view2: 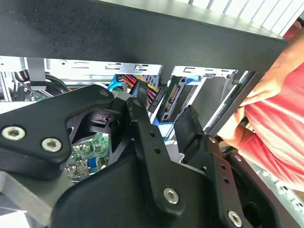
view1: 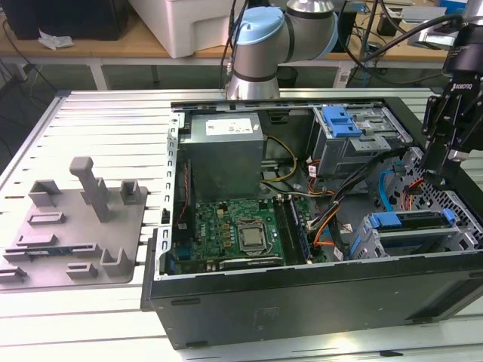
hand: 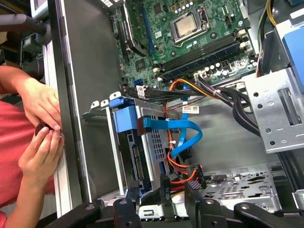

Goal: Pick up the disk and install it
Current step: 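Insert the first disk wire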

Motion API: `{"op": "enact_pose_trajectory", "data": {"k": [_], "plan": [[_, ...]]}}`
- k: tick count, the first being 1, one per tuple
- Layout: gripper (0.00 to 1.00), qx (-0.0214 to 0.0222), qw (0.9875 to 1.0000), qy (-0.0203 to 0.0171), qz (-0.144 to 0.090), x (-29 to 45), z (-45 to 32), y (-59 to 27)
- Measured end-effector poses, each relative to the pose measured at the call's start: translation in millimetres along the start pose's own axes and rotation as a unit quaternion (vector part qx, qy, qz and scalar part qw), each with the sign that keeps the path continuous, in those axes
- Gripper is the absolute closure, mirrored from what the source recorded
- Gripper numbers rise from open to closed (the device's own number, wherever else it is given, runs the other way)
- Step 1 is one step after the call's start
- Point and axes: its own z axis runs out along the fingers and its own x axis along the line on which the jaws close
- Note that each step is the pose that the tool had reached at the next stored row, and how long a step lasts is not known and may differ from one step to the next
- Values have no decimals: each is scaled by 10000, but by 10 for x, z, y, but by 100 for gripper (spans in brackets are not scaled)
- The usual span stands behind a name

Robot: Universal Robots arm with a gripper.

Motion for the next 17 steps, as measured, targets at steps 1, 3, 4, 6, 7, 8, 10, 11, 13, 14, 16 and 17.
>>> {"op": "enact_pose_trajectory", "data": {"k": [1,3,4,6,7,8,10,11,13,14,16,17], "plan": [[50,-8,10000,2,23,0,2,3],[50,-16,10000,16,54,0,2,6],[50,-19,10000,26,68,0,2,6],[50,-18,9999,86,102,0,3,5],[50,-15,9999,115,113,0,3,5],[50,-9,9998,160,127,0,3,6],[50,-3,9997,187,136,-2,6,5],[50,-1,9997,188,137,-4,10,5],[50,2,9997,189,138,-8,15,4],[50,4,9997,190,139,-9,17,4],[50,5,9997,190,140,-10,20,4],[50,6,9997,190,141,-11,21,4]]}}
